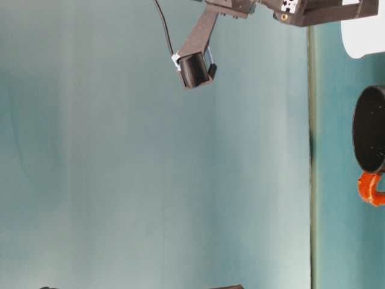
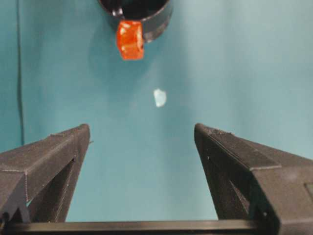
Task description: Put the paper cup into the moved red handle cup holder.
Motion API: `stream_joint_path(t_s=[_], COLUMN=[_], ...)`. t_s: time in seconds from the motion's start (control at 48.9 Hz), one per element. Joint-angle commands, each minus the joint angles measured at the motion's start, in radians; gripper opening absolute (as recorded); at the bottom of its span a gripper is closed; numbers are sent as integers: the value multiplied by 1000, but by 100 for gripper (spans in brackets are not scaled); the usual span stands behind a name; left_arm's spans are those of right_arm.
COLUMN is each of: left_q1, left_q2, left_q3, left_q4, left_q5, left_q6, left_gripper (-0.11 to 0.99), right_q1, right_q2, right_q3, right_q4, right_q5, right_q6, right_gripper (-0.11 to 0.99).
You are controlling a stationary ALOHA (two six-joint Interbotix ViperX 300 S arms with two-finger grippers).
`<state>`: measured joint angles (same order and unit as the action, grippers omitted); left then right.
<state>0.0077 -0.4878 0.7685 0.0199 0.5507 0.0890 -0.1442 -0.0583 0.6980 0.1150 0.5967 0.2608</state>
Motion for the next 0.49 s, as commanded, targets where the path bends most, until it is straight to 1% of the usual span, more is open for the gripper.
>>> stream_joint_path(t_s=[0.0,0.102,0.164,0.225,0.286,0.348,0.409,0.43,0.471], left_q1=[0,0,0,0,0,0,0,0,0], left_q2=[-5,-5,-5,-5,-5,-5,-5,-6,-5], left_q3=[-11,-11,-11,-11,-11,-11,-11,-11,-11], left_q4=[3,2,3,3,3,3,3,3,3], left_q5=[-5,-5,-5,-5,-5,-5,-5,-5,-5], left_q6=[-2,-2,-2,-2,-2,-2,-2,-2,-2], left_gripper=[93,93,93,93,93,93,93,93,93], right_q1=[5,12,14,14,15,15,18,23,26], right_q2=[3,15,18,21,23,23,23,25,23], right_q3=[-23,-37,-43,-48,-52,-52,-52,-52,-52], right_q4=[12,14,14,14,14,14,14,14,14], right_q5=[-2,6,12,23,34,46,49,51,51], right_q6=[14,11,11,9,9,9,9,9,8], right_gripper=[53,23,10,0,-6,-9,-10,-10,-10])
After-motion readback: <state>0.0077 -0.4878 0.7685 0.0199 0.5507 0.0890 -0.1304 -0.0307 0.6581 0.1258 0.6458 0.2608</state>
